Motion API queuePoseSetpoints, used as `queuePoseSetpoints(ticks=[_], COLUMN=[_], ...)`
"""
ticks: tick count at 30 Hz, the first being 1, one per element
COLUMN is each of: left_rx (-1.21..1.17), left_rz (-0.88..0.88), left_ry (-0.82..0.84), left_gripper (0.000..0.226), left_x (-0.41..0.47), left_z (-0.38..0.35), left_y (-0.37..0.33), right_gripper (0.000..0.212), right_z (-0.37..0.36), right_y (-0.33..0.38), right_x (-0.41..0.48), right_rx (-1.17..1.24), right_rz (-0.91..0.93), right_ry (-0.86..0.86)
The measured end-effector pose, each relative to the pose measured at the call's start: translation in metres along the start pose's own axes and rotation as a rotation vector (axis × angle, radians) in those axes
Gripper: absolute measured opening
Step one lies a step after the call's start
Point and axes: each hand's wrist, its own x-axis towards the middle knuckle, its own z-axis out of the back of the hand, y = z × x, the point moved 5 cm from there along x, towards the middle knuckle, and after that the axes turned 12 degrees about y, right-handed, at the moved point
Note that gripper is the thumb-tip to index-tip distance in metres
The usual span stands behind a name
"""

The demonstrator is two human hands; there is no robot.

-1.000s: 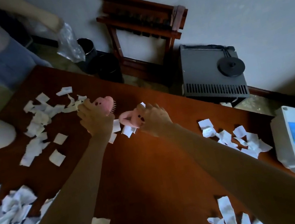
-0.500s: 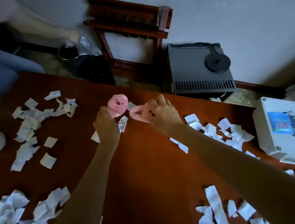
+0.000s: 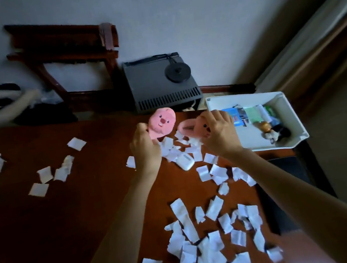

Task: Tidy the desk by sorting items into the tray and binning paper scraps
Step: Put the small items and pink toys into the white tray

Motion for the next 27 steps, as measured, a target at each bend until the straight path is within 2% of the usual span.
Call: queuePoseSetpoints(ticks=[5,8,18,22,27], left_rx=[0.019,0.053,0.39,0.485,0.487], left_rz=[-0.093,-0.136,-0.206,-0.229,-0.213], left_ry=[0.156,0.236,0.429,0.529,0.584], left_gripper=[0.024,0.022,0.031,0.041,0.04], left_x=[-0.005,-0.003,0.021,0.032,0.042], left_z=[-0.064,-0.097,-0.186,-0.222,-0.255], left_y=[-0.062,-0.092,-0.139,-0.147,-0.151], right_gripper=[0.047,0.049,0.047,0.055,0.048], right_z=[0.017,0.012,-0.019,-0.027,-0.024], right_y=[-0.094,-0.139,-0.216,-0.229,-0.246], right_x=[-0.02,-0.019,-0.015,-0.012,-0.013], right_rx=[0.033,0.003,0.017,0.163,0.392], right_rz=[-0.155,-0.215,-0.194,-0.146,-0.146], right_ry=[-0.033,0.069,0.296,0.341,0.245])
